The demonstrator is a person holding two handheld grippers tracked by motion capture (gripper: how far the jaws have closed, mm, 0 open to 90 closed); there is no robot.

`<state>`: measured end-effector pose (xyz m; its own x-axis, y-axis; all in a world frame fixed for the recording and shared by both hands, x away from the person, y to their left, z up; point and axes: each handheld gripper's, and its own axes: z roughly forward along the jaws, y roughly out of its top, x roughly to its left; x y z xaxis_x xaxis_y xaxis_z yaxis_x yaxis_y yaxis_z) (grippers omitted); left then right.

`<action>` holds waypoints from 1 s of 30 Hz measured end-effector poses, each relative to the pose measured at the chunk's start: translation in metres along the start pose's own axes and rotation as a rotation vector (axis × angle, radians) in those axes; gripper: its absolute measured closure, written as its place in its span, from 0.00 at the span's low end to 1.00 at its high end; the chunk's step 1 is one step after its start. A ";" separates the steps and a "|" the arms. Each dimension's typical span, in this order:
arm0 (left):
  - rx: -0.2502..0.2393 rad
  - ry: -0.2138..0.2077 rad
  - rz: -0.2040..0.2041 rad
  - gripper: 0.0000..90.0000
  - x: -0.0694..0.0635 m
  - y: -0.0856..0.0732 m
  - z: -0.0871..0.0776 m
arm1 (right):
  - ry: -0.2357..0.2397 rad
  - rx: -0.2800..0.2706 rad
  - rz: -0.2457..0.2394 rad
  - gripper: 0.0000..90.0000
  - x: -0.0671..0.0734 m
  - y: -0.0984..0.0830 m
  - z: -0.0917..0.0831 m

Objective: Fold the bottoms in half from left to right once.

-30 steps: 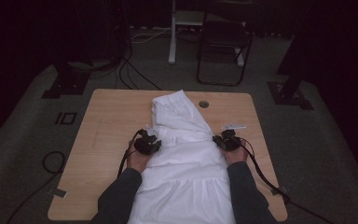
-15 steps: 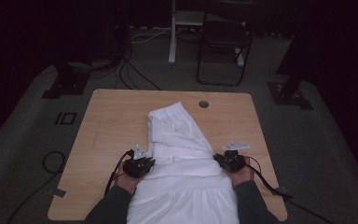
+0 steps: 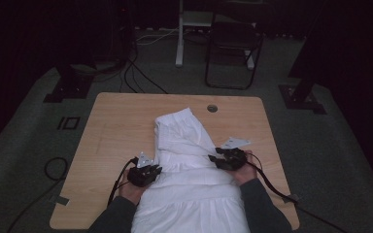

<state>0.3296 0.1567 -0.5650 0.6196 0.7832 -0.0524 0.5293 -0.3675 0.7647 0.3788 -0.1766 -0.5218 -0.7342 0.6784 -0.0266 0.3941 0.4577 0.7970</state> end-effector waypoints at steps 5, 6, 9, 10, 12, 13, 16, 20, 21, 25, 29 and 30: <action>-0.003 0.007 0.005 0.86 -0.002 0.000 0.000 | 0.035 0.074 -0.084 0.45 0.009 0.019 0.038; -0.002 0.008 0.008 0.86 -0.002 0.000 0.000 | 0.039 0.095 -0.102 0.45 0.011 0.021 0.047; -0.002 0.010 0.013 0.86 -0.002 0.000 0.000 | 0.011 0.105 -0.127 0.62 0.008 0.025 0.059; -0.002 0.012 0.014 0.86 -0.002 0.000 0.000 | 0.003 0.084 -0.092 0.74 0.002 0.027 0.058; -0.002 0.017 0.017 0.86 -0.003 0.000 0.000 | 0.002 0.037 -0.023 0.90 -0.012 0.030 0.054; -0.002 0.018 0.018 0.86 -0.003 0.000 0.000 | -0.039 0.009 0.026 0.95 -0.022 0.032 0.051; 0.000 0.022 0.023 0.86 -0.004 0.000 0.000 | -0.114 -0.016 0.151 0.98 -0.048 0.033 0.047; -0.001 0.026 0.026 0.86 -0.005 0.000 0.000 | -0.113 0.037 0.183 0.95 -0.056 0.024 0.061; -0.001 0.028 0.027 0.86 -0.005 0.000 0.000 | -0.112 0.056 0.182 0.94 -0.056 0.020 0.067; -0.001 0.029 0.025 0.86 -0.007 -0.003 -0.002 | -0.089 0.074 0.224 0.92 -0.057 0.008 0.074; 0.010 0.021 0.029 0.86 -0.012 -0.007 -0.008 | -0.078 0.086 0.212 0.91 -0.052 0.002 0.067; 0.015 0.020 0.034 0.86 -0.015 -0.008 -0.010 | -0.075 0.091 0.210 0.91 -0.050 0.001 0.064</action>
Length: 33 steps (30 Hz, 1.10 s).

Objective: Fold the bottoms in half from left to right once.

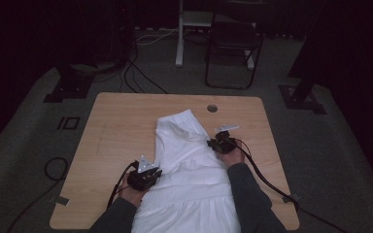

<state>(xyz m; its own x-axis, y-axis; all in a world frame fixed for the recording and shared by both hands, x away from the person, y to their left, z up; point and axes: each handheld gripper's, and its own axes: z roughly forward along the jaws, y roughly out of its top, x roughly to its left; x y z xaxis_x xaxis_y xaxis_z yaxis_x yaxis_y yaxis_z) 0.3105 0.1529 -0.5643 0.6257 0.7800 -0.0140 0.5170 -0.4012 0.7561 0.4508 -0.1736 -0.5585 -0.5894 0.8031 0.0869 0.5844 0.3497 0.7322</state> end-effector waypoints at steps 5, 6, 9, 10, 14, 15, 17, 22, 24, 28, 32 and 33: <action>0.010 -0.048 0.008 0.86 -0.018 -0.010 -0.011 | 0.011 -0.002 -0.013 0.91 0.009 -0.017 -0.015; 0.015 -0.063 0.014 0.86 -0.022 -0.013 -0.013 | 0.012 -0.007 -0.018 0.91 0.010 -0.020 -0.017; 0.062 -0.119 0.021 0.79 -0.028 -0.011 -0.019 | 0.018 -0.023 -0.026 0.91 0.014 -0.026 -0.021; 0.069 -0.117 0.023 0.75 -0.026 -0.009 -0.021 | 0.017 -0.023 -0.028 0.91 0.015 -0.027 -0.021; -0.003 -0.050 -0.044 0.71 -0.004 0.017 -0.025 | 0.013 -0.021 -0.014 0.91 0.015 -0.026 -0.021; -0.033 -0.034 -0.054 0.70 0.003 0.026 -0.024 | 0.013 -0.022 -0.015 0.91 0.015 -0.026 -0.021; -0.065 -0.022 -0.064 0.69 0.015 0.043 -0.014 | 0.020 -0.020 -0.008 0.91 0.014 -0.027 -0.021; 0.003 0.034 -0.056 0.68 0.023 0.059 0.036 | 0.037 -0.027 0.018 0.93 0.013 -0.029 -0.022; 0.023 0.029 -0.090 0.69 0.022 0.054 0.047 | 0.048 -0.026 0.011 0.94 0.013 -0.030 -0.023; 0.009 0.038 -0.055 0.69 0.014 0.043 0.044 | 0.069 -0.021 0.018 0.96 0.016 -0.037 -0.030; 0.006 0.045 0.010 0.69 0.003 0.035 0.037 | 0.112 0.018 0.021 0.96 0.025 -0.048 -0.043; 0.003 0.045 0.014 0.69 0.002 0.034 0.037 | 0.109 0.033 0.011 0.91 0.027 -0.049 -0.046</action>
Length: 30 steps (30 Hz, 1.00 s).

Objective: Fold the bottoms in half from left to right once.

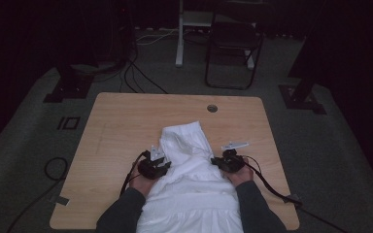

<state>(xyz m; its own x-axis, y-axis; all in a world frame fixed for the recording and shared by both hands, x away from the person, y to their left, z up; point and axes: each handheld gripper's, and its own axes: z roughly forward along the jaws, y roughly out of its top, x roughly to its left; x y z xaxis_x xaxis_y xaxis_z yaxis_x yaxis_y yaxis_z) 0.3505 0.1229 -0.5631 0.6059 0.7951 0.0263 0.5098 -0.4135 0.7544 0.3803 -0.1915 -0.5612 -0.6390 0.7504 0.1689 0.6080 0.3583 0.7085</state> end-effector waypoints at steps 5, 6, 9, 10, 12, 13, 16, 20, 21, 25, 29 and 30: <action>-0.009 -0.004 0.000 0.69 0.001 -0.001 0.001 | -0.066 -0.038 -0.089 0.62 0.008 0.005 -0.009; -0.009 -0.006 0.000 0.69 0.001 0.000 0.001 | -0.081 -0.064 -0.114 0.54 0.010 0.009 -0.011; -0.013 -0.007 -0.002 0.69 0.000 0.000 0.002 | -0.101 -0.108 -0.232 0.42 0.022 0.033 -0.010; -0.014 -0.007 -0.002 0.69 0.000 0.000 0.002 | -0.089 -0.109 -0.253 0.39 0.025 0.039 -0.006; -0.012 -0.005 0.000 0.69 0.000 0.000 0.002 | -0.060 -0.094 -0.291 0.34 0.031 0.048 0.004; -0.013 -0.007 -0.003 0.68 0.000 0.000 0.002 | -0.043 -0.076 -0.310 0.34 0.033 0.052 0.011; -0.015 -0.011 -0.006 0.68 0.001 0.000 0.002 | -0.033 -0.017 -0.359 0.64 0.036 0.057 0.028; -0.015 -0.014 -0.008 0.67 0.001 0.000 0.002 | -0.151 -0.130 -0.174 0.92 0.010 0.072 0.021; -0.015 -0.015 -0.011 0.66 0.000 0.000 0.002 | -0.164 -0.138 -0.100 0.92 0.000 0.075 0.020; -0.013 -0.011 -0.008 0.64 -0.001 0.001 0.002 | -0.189 -0.053 -0.031 0.88 -0.021 0.075 0.040; 0.014 -0.029 -0.026 0.61 0.001 0.006 0.001 | -0.214 -0.025 -0.016 0.75 -0.024 0.068 0.057; 0.007 -0.026 -0.026 0.61 0.002 0.009 0.000 | -0.217 -0.030 -0.003 0.71 -0.024 0.068 0.057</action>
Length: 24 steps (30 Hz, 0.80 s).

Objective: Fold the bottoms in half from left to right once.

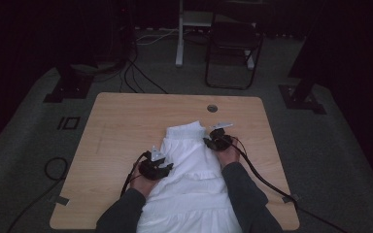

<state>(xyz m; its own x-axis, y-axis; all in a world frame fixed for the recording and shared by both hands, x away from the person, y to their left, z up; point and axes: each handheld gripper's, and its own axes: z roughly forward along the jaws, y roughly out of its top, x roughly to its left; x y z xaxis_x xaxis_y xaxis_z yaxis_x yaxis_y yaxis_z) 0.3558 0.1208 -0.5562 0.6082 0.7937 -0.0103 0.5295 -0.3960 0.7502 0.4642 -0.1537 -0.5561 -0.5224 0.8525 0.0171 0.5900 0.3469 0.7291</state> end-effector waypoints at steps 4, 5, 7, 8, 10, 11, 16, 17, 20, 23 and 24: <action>-0.074 0.044 0.019 0.55 0.006 0.020 -0.004 | -0.007 -0.001 0.026 0.58 -0.004 0.001 0.000; -0.088 0.062 0.025 0.55 0.009 0.025 -0.002 | -0.005 -0.009 0.029 0.57 -0.004 0.001 -0.001; -0.086 0.104 0.027 0.55 0.016 0.033 0.008 | 0.006 -0.026 0.029 0.56 -0.003 0.002 -0.002; -0.071 0.125 0.020 0.55 0.020 0.037 0.016 | 0.023 -0.029 0.027 0.57 -0.002 0.002 -0.001; -0.046 0.164 0.001 0.57 0.029 0.039 0.028 | 0.041 -0.018 0.037 0.60 -0.002 0.000 0.002; -0.034 0.174 -0.014 0.58 0.033 0.039 0.033 | 0.036 -0.025 0.039 0.60 -0.001 -0.001 0.003; -0.030 0.155 -0.076 0.63 0.038 0.029 0.039 | 0.013 -0.040 0.024 0.65 0.001 -0.006 0.001; -0.029 0.154 -0.077 0.65 0.037 0.027 0.038 | 0.011 -0.041 0.022 0.67 0.002 -0.007 -0.001; -0.027 0.133 -0.101 0.66 0.034 0.022 0.033 | 0.000 -0.041 0.028 0.68 0.005 -0.015 -0.008; -0.026 0.115 -0.095 0.66 0.030 0.015 0.026 | -0.004 -0.042 0.044 0.69 0.011 -0.027 -0.019; -0.027 0.106 -0.091 0.66 0.027 0.013 0.024 | 0.000 -0.043 0.044 0.69 0.012 -0.031 -0.023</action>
<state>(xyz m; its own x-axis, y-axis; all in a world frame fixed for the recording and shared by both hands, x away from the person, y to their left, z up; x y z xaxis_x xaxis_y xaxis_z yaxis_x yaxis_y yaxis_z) 0.3930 0.1265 -0.5625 0.4912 0.8710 -0.0102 0.5630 -0.3085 0.7667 0.4249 -0.1632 -0.5626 -0.4965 0.8666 0.0495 0.5852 0.2920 0.7565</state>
